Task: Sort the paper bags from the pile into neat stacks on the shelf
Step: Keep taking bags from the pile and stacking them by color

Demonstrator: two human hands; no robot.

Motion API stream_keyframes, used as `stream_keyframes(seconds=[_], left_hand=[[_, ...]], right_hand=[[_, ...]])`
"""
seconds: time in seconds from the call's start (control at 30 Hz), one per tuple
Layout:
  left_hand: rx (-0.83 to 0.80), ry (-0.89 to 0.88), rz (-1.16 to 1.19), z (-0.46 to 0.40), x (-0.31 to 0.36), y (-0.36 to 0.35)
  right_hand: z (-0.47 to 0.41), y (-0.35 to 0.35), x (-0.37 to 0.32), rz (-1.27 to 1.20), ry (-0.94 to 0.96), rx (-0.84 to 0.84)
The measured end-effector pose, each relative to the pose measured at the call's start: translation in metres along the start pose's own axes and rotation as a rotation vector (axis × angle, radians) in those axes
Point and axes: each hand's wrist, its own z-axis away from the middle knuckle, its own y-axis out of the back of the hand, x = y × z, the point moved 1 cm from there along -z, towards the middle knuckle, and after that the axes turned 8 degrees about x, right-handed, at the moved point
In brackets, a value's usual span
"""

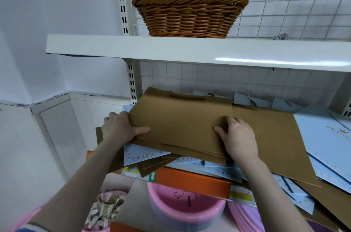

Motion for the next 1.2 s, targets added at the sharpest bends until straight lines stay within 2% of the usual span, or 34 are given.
stream_keyframes(seconds=[0.17,0.27,0.5,0.67,0.77,0.9,1.0,1.2], left_hand=[[0.12,0.016,0.468,0.014,-0.009,0.006],[0.127,0.047,0.674,0.029,-0.017,0.009],[0.173,0.141,0.958,0.058,-0.033,0.01],[0.19,0.2,1.164,0.093,-0.03,0.024],[0.215,0.208,1.172,0.114,-0.023,0.028],[0.194,0.162,1.088,0.145,-0.001,0.034],[0.126,0.138,1.07,0.175,0.024,0.038],[-0.034,0.118,0.961,0.253,0.1,0.032]], right_hand=[[0.0,0.007,-0.006,-0.185,-0.1,-0.014],[0.003,0.01,-0.007,-0.259,-0.159,0.0],[0.006,0.016,-0.013,-0.252,-0.23,-0.041],[0.014,0.033,-0.005,-0.404,-0.288,-0.046],[0.03,0.045,0.005,-0.482,-0.297,-0.007],[0.058,0.066,0.034,-0.436,-0.288,0.153],[0.079,0.092,0.073,-0.398,-0.284,0.245],[0.138,0.144,0.177,-0.333,-0.312,0.253]])
